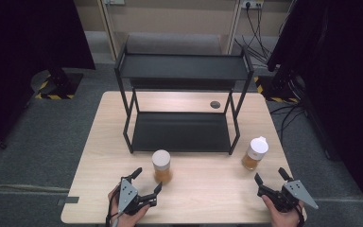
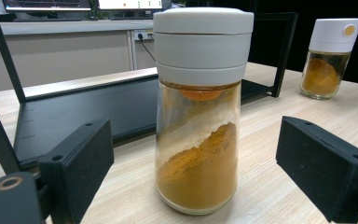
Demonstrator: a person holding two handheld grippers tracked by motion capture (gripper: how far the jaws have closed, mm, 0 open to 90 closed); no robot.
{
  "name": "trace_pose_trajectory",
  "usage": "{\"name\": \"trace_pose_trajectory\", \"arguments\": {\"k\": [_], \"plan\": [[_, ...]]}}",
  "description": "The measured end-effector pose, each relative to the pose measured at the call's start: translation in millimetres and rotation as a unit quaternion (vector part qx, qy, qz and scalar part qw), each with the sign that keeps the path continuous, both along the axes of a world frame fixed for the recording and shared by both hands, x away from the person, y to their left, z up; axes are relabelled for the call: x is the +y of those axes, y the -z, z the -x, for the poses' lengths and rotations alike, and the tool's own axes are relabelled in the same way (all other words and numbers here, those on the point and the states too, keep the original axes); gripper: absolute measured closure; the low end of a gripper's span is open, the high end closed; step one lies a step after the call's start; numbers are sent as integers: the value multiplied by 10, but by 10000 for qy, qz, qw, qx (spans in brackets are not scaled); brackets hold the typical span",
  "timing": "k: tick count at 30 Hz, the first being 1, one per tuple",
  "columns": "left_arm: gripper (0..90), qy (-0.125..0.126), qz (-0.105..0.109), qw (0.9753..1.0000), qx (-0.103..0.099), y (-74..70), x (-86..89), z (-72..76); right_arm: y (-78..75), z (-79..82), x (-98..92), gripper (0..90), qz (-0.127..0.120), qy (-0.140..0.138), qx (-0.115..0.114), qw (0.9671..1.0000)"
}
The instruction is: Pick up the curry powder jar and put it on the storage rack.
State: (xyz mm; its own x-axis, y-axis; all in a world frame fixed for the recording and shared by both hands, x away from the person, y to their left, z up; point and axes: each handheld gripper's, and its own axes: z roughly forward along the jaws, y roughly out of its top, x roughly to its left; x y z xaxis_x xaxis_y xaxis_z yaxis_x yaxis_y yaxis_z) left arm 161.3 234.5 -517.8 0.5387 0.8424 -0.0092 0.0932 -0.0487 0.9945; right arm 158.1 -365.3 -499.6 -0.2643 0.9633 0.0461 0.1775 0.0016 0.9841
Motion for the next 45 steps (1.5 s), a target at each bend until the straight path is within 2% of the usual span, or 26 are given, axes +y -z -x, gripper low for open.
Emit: {"name": "trace_pose_trajectory", "arguments": {"k": [2, 3, 15, 21, 29, 32, 40, 45], "plan": [[107, 5, -52, 10000, -10, -11, 1, -3, -2, 1, 4, 37, 36, -7, -1, 10000], [107, 35, 7, 10000, -27, -23, -7, -6, -2, 0, 6, 37, 51, -11, -5, 10000], [114, 96, 75, 9998, -186, -150, -68, -131, -10, -11, 13, 37, 80, -17, 11, 10000], [125, 121, 54, 9993, -338, -221, -119, -210, -5, -5, 21, 37, 103, -9, -10, 9999], [160, 198, -39, 9993, -325, -267, -190, -338, -9, -9, 17, 37, 89, -11, 5, 10000], [176, 187, -11, 9994, -296, -264, -216, -373, -8, -8, 15, 37, 82, -9, 4, 10000], [240, 170, -42, 9995, -256, -251, -246, -439, -7, -8, 15, 37, 85, -13, 0, 10000], [296, 177, -143, 9993, -293, -239, -256, -452, -5, -7, 12, 37, 76, -15, -4, 10000]]}}
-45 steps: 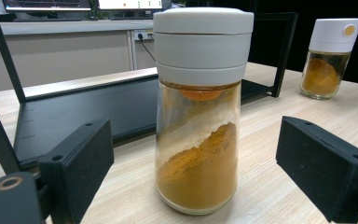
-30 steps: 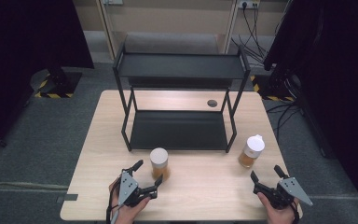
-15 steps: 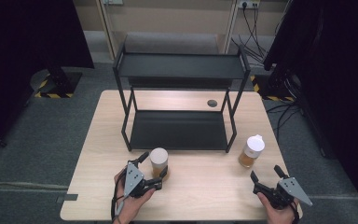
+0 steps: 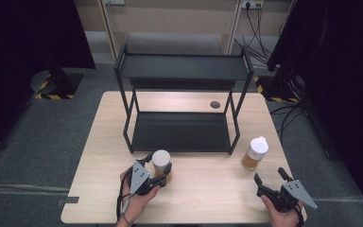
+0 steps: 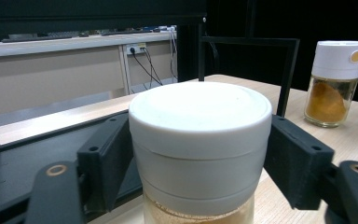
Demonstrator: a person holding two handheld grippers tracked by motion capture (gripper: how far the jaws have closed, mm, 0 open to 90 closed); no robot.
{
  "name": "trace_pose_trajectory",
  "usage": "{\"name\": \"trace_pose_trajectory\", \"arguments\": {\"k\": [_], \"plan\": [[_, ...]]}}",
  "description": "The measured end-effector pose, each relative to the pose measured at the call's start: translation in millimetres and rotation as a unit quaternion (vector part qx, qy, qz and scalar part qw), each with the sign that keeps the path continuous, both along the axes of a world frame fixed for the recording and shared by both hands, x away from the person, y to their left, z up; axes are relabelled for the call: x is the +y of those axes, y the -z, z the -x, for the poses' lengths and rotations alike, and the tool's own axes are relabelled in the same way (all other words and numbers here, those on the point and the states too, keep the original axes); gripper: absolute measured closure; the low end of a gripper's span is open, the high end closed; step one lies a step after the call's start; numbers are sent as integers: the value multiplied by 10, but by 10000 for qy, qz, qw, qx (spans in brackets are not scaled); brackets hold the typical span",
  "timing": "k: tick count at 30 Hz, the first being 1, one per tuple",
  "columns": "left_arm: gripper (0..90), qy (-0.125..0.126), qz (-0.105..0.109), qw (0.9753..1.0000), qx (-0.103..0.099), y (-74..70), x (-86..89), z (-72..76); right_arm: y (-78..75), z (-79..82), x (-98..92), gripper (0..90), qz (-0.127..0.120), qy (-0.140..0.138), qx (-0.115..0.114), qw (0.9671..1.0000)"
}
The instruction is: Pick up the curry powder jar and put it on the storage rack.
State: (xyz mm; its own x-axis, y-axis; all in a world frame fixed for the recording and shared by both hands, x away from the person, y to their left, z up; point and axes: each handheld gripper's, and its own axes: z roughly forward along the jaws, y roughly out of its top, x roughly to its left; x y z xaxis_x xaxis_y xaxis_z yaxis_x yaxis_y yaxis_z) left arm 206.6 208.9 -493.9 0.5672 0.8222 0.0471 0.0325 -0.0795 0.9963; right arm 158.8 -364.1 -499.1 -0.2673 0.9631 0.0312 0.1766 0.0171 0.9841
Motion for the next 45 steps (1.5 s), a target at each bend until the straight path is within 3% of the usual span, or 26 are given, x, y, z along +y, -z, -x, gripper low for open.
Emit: {"name": "trace_pose_trajectory", "arguments": {"k": [15, 29, 45], "plan": [[333, -61, 2, 10000, -4, -57, -38, 77, 0, 0, -1, 37, -5, 0, 0, 10000], [333, -163, 56, 9994, -293, -249, -65, 156, 1, 0, -5, 39, -29, 0, 3, 10000], [333, -349, 196, 9970, -659, -477, -70, 207, 3, 1, -7, 41, -44, 7, 3, 10000]]}}
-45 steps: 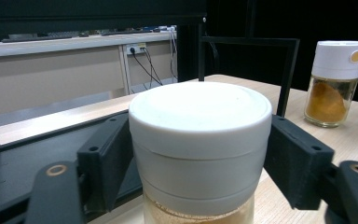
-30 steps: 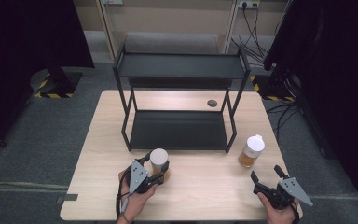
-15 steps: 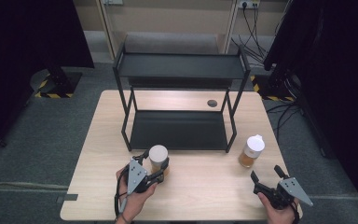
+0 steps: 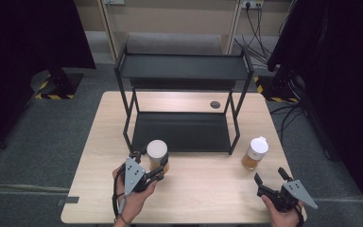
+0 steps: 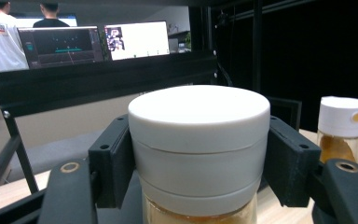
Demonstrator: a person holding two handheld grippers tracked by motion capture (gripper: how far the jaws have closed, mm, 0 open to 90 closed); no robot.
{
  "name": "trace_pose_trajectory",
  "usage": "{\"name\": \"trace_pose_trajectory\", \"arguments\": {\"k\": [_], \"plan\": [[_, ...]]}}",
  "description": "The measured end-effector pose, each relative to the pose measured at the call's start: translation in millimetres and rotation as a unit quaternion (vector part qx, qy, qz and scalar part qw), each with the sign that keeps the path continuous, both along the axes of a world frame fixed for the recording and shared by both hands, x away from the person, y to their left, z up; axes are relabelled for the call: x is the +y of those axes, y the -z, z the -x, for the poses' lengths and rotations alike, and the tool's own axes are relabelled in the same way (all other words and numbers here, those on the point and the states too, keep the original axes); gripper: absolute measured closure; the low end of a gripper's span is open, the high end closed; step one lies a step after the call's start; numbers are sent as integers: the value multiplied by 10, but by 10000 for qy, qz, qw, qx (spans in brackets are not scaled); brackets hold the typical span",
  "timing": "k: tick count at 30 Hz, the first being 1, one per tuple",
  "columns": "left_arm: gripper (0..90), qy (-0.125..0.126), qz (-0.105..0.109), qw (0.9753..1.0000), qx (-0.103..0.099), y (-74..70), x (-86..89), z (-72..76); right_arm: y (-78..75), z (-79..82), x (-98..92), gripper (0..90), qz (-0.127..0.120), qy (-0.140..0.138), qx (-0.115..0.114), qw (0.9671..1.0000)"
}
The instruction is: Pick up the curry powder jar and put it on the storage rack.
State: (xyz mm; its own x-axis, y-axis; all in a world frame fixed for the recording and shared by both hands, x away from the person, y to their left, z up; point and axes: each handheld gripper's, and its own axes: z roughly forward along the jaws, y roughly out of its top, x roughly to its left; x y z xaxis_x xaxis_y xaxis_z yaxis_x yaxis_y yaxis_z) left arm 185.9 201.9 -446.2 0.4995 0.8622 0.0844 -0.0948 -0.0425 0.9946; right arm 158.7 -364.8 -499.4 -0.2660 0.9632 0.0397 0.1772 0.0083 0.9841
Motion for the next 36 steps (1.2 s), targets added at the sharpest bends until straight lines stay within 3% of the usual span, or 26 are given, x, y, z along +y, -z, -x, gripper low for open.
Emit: {"name": "trace_pose_trajectory", "arguments": {"k": [36], "plan": [[334, -394, 200, 9980, -446, -427, 23, -89, 5, 2, -2, 41, -18, -2, -10, 10000]]}}
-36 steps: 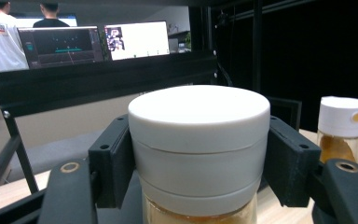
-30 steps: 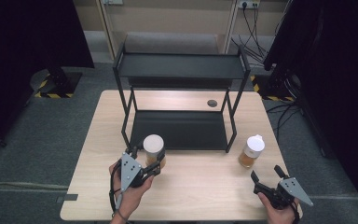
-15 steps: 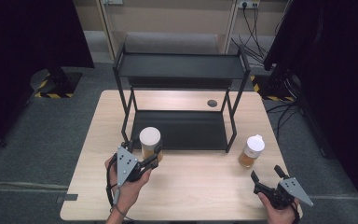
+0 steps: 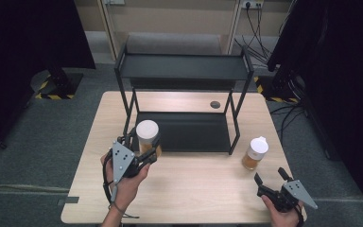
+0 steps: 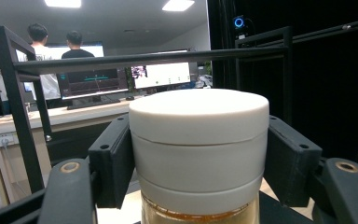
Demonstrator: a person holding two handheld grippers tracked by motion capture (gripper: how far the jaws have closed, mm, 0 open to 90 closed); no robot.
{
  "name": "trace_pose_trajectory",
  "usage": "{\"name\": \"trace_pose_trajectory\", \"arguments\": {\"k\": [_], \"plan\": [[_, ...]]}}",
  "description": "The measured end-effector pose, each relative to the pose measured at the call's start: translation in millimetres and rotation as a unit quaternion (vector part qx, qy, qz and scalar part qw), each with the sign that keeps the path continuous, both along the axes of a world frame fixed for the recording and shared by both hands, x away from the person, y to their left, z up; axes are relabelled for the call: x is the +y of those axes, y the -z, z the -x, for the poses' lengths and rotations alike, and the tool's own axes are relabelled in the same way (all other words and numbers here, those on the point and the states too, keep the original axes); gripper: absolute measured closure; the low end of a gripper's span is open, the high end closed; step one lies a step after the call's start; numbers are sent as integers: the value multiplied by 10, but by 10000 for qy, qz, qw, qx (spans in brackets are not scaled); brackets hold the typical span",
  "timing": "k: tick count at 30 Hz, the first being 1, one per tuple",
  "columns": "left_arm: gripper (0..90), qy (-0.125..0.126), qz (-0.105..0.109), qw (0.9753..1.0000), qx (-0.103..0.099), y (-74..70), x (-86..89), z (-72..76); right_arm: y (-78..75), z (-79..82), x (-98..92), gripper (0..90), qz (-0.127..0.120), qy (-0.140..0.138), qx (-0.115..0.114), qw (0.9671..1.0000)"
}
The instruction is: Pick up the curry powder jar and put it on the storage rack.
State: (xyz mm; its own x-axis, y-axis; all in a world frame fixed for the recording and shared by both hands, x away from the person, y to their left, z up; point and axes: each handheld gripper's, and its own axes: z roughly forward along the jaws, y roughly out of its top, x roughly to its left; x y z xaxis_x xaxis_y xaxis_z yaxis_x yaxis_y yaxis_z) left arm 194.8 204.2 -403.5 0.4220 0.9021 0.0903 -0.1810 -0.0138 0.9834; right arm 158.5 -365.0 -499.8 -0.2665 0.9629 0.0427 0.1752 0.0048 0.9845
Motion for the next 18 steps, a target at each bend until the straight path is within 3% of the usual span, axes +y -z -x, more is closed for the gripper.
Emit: {"name": "trace_pose_trajectory", "arguments": {"k": [18], "plan": [[334, -129, 45, 9998, -107, -143, -28, -95, 6, 2, -11, 41, -49, -3, -5, 10000]]}}
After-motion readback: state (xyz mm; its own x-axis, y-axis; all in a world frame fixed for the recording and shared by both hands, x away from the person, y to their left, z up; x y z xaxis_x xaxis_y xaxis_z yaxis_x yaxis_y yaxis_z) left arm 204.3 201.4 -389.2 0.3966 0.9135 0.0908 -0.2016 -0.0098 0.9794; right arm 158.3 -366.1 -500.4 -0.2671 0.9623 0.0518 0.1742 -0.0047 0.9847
